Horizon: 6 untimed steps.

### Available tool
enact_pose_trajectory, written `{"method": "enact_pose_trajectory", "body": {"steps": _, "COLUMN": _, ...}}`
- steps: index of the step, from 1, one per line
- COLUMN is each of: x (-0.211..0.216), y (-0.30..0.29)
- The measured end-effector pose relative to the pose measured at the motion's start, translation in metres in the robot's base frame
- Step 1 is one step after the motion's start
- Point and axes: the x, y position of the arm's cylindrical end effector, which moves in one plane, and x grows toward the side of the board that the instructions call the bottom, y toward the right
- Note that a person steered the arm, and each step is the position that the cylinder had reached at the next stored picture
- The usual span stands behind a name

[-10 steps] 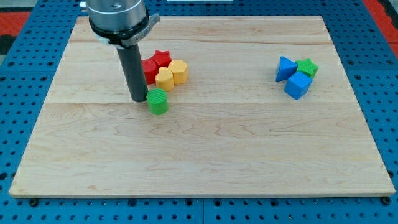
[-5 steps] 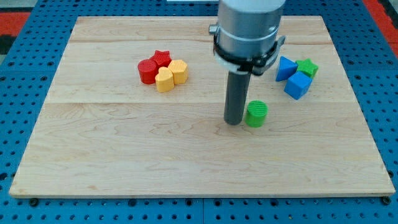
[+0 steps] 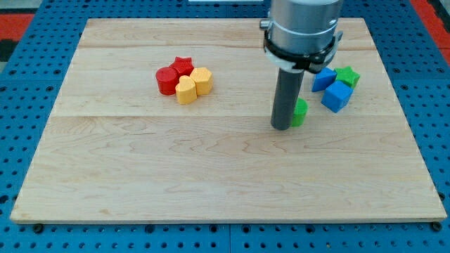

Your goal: Push green circle towards group of blocks

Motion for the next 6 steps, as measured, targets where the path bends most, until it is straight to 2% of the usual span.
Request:
{"method": "enact_pose_trajectory", "body": {"steps": 1, "x": -0.014, "y": 0.007}}
{"method": "enact_pose_trajectory", "body": {"steps": 2, "x": -0.045, "y": 0.01}}
{"method": "enact_pose_trajectory", "body": {"steps": 3, "x": -0.045, "y": 0.018}}
{"method": "enact_pose_trajectory", "body": {"steps": 4, "x": -0.027, "y": 0.018}}
{"method": "enact_pose_trajectory", "body": {"steps": 6, "x": -0.032, "y": 0.052}}
